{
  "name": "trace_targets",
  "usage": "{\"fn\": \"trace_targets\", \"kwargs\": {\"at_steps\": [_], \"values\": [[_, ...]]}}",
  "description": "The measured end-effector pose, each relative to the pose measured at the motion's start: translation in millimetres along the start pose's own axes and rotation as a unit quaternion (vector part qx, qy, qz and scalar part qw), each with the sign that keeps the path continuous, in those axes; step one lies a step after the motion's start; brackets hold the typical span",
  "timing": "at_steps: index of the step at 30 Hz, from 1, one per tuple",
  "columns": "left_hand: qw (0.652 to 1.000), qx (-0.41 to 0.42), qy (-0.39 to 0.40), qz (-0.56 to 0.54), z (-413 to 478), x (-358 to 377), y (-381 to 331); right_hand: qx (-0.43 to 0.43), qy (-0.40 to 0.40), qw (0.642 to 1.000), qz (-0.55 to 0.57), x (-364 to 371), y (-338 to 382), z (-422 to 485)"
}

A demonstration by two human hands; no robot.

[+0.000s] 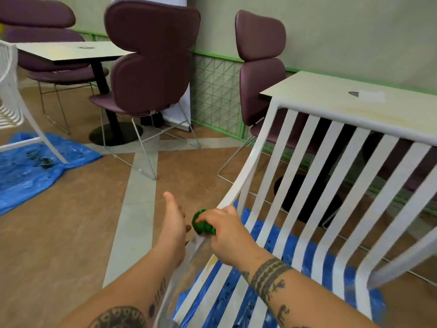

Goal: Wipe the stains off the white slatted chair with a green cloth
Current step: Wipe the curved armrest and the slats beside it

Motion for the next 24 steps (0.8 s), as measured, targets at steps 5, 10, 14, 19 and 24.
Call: {"fn": "trace_targets", "kwargs": {"at_steps": [5,10,14,19,24], "values": [[0.999,0.014,0.002,0.041,-1.5,11.0,-5.3,-0.035,0.052,0.995,-0.079,-17.4,-28.5,31.4],[0.974,0.104,0.030,0.200,-5.7,21.4,6.2,0.007,0.006,0.989,-0.150,-40.9,-69.8,67.9],[0.942,0.077,0.072,0.320,-5.4,33.7,10.1,0.015,-0.028,0.978,-0.208,-65.1,-97.8,94.4],[0.927,-0.027,0.081,0.365,6.3,36.3,20.3,0.076,-0.122,0.961,-0.235,-98.6,-131.0,119.7],[0.923,-0.045,0.088,0.372,8.3,38.3,23.3,0.077,-0.085,0.970,-0.213,-74.2,-107.2,101.6]]}}
Point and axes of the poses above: each hand's wrist, its own z-axis towards the middle knuckle, its own x-axis out of the palm, y = z × x, the point moved 5 cm from there along z, towards the middle knuckle, and after that the axes turned 12 degrees about -z, right-handed, at the moved point
